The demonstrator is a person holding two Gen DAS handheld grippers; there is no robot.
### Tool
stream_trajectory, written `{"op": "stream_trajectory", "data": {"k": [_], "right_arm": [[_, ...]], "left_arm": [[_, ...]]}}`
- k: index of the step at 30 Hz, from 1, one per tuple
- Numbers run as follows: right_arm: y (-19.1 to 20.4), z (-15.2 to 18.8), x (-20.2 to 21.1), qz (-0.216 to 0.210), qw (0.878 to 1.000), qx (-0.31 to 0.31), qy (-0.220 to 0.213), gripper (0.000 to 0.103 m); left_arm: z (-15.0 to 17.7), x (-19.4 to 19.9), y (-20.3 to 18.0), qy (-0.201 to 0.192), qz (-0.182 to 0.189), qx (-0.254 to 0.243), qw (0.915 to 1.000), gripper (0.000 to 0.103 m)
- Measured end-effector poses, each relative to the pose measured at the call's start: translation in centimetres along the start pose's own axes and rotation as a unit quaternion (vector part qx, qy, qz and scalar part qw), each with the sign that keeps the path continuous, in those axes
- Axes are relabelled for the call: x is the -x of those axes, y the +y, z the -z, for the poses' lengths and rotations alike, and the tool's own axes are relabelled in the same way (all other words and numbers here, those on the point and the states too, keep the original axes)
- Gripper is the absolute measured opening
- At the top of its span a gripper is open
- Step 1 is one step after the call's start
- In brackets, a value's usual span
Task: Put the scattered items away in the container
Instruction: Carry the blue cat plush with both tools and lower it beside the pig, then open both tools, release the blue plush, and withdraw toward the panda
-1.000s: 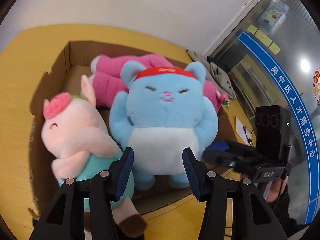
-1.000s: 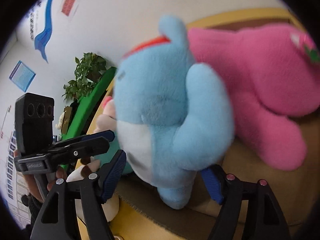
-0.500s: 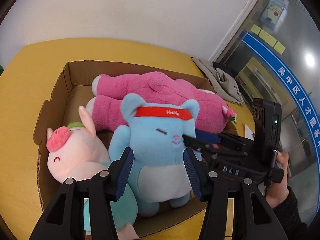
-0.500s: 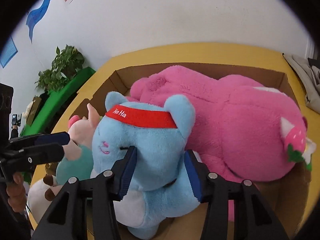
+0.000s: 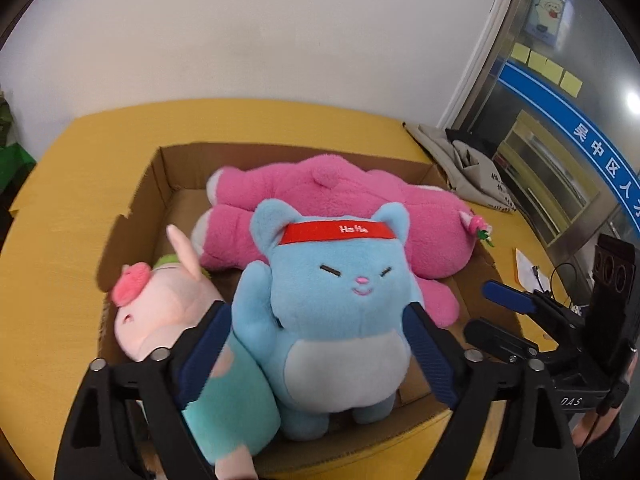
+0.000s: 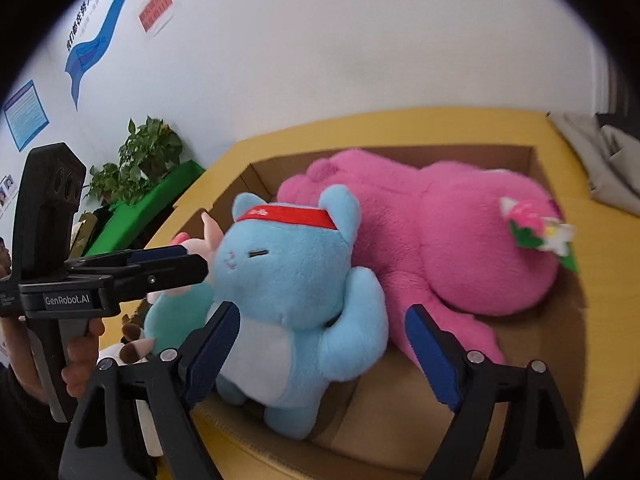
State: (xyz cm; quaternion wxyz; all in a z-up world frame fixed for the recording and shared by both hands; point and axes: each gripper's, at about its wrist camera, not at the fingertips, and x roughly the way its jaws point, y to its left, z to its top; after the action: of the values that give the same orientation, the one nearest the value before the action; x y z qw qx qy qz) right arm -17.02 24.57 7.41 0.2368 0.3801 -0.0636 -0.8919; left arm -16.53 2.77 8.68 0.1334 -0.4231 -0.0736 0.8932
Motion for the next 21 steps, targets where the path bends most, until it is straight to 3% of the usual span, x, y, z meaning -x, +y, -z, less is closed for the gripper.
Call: {"op": "stream_trajectory", "data": {"k": [7, 14, 21], "right_arm": [[1.7, 1.4, 5.2, 0.099, 0.994, 0.023, -0.040, 0.085], [3.0, 3.7, 7.4, 0.133, 0.990, 0.021, -0.046, 0.085], [4.4, 4.8, 8.6, 0.156, 0.986, 0.034, -0.041, 0.085]], "left_arm": [[4.3, 6.2, -3.3, -0.048, -0.034, -0.032, 0.9978, 0.102], [8.5, 8.5, -5.6, -0.050, -0.022, -0.050, 0.9973, 0.103], [9.8, 9.5, -5.8, -0.050, -0.007, -0.039, 0.9980, 0.102]]}}
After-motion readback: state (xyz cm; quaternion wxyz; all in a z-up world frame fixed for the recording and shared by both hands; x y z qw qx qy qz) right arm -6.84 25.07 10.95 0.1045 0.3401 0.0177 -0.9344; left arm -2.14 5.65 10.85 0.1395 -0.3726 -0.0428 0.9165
